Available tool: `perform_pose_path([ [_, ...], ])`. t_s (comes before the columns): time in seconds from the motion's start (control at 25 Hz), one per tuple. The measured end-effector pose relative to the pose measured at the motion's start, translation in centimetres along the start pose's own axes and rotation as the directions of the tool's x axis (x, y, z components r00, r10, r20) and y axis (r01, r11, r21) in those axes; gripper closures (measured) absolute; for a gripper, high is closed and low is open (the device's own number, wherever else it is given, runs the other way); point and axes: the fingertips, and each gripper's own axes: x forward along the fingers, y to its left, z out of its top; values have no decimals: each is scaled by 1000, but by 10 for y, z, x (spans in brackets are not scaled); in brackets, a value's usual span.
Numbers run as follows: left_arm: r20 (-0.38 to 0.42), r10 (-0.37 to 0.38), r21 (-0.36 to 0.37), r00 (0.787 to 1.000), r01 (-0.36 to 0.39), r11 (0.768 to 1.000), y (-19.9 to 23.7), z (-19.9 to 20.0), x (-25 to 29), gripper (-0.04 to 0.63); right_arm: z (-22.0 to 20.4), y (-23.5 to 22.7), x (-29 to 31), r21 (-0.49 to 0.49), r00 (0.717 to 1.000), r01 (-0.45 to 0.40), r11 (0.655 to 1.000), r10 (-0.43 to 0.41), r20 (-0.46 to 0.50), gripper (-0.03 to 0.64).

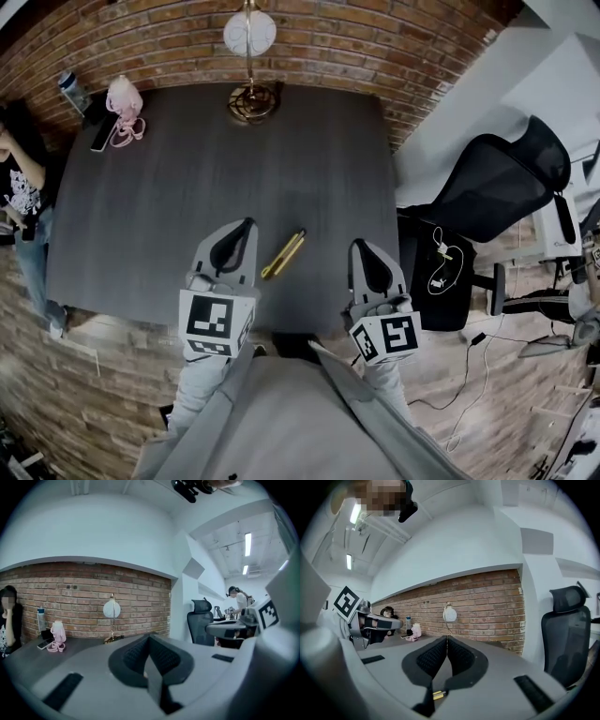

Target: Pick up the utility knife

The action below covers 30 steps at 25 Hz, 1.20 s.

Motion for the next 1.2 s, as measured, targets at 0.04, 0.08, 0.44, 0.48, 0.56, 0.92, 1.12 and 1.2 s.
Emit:
perform_pose_path([
  [0.04,-4,5,0,1000,-5,1000,1,1,7,577,1,-5,6,2,1000,-10,1000,10,0,598],
  [0.08,-9,10,-1,1000,-10,1000,1,2,13,577,1,-9,12,4,1000,-21,1000,21,-2,598],
  [0.44,-70,25,-26,997,-26,999,8,-9,46,576,-3,-25,51,10,996,-87,996,88,-35,598],
  [0.48,-76,19,-28,997,-21,999,9,-11,48,577,-5,-24,53,14,995,-86,996,86,-41,598],
  [0.56,-86,4,-28,996,-7,1000,12,-14,50,577,-7,-22,57,17,995,-83,996,83,-54,598],
  [0.92,-128,-56,-38,990,51,998,12,-37,62,575,-15,-29,64,31,996,-28,999,31,-78,598],
  [1.12,-173,-105,-48,979,98,994,1,-56,68,575,-23,-32,60,44,996,-1,999,6,-93,598],
  [1.2,-194,-133,-53,972,125,991,-6,-65,70,575,-27,-32,57,49,995,6,999,-1,-100,598],
])
